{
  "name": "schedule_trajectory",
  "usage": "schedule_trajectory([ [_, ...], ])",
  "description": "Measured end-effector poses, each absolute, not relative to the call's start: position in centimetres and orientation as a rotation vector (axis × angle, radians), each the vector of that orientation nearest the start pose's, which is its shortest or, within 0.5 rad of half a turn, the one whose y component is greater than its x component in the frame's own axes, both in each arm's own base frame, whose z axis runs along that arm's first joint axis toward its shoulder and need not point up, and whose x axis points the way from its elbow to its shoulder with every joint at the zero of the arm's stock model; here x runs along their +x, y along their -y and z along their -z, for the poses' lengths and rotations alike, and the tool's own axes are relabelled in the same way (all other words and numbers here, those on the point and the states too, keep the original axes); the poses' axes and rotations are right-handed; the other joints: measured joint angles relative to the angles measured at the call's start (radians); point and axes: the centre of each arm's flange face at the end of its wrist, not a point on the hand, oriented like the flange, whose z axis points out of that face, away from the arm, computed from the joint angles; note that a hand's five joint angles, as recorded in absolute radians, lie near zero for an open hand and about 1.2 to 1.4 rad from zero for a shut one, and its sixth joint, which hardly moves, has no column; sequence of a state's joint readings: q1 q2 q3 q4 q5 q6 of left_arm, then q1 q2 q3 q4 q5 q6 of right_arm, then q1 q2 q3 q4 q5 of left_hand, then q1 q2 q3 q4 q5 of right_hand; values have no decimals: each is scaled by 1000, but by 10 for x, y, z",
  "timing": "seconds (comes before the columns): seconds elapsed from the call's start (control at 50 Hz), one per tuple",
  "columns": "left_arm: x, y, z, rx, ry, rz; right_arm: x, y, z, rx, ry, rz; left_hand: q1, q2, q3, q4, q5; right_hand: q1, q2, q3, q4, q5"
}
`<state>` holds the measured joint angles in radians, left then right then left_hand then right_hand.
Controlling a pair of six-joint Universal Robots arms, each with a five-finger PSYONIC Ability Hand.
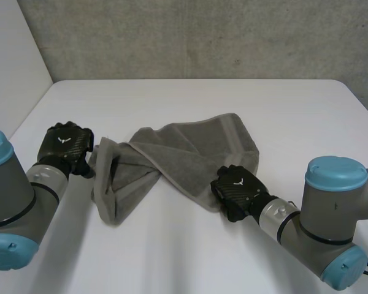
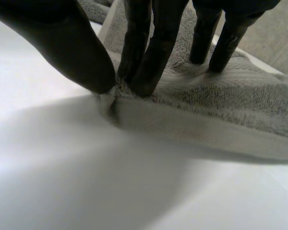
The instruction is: Fold the towel.
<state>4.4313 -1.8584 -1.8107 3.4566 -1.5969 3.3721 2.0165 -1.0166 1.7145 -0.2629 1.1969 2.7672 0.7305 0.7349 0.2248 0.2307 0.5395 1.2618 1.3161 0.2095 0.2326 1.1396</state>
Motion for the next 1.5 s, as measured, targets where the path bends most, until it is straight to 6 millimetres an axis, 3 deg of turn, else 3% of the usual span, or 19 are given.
schedule_trajectory([
  [0.22,-218,274,-181,605,-2370,2007,296,237,-126,-1182,-1997,1533,0,0,0,0,0,0,18,0,0,3],
  [0.34,-218,278,-190,592,-2345,2044,286,249,-144,-1148,-1994,1608,-16,-16,0,0,-16,11,18,0,0,5],
  [0.62,-220,274,-233,538,-2271,2201,207,330,-209,-924,-2060,1976,-82,-93,0,0,-97,38,27,0,0,26],
  [0.76,-221,269,-233,541,-2302,2186,170,362,-230,-844,-2077,2103,-126,-140,0,0,-144,38,27,0,0,26],
  [0.9,-226,264,-229,559,-2342,2167,151,375,-237,-807,-2103,2139,-165,-189,0,0,-199,38,27,0,0,26],
  [0.96,-228,263,-228,561,-2350,2169,151,373,-234,-801,-2128,2105,-165,-189,0,0,-201,-48,-64,0,0,-55],
  [1.02,-231,263,-227,567,-2358,2172,157,364,-225,-803,-2164,2020,-165,-189,0,0,-203,-333,-343,0,0,-347],
  [1.16,-242,258,-221,607,-2382,2169,210,310,-202,-857,-2155,1723,-165,-189,0,0,-203,-902,-878,0,0,-1007],
  [1.2,-244,257,-219,612,-2392,2166,221,295,-198,-858,-2140,1668,-165,-189,0,0,-203,-1016,-1008,0,0,-1079],
  [1.3,-245,256,-213,608,-2423,2151,245,264,-189,-855,-2091,1575,-165,-189,0,0,-203,-1052,-1081,0,0,-1079],
  [1.4,-245,257,-208,601,-2446,2133,259,247,-182,-880,-2039,1556,-165,-189,0,0,-203,-1019,-1075,0,0,-1060],
  [1.5,-245,257,-205,600,-2457,2122,267,242,-171,-917,-2012,1560,-165,-189,0,0,-203,-734,-799,0,0,-782],
])
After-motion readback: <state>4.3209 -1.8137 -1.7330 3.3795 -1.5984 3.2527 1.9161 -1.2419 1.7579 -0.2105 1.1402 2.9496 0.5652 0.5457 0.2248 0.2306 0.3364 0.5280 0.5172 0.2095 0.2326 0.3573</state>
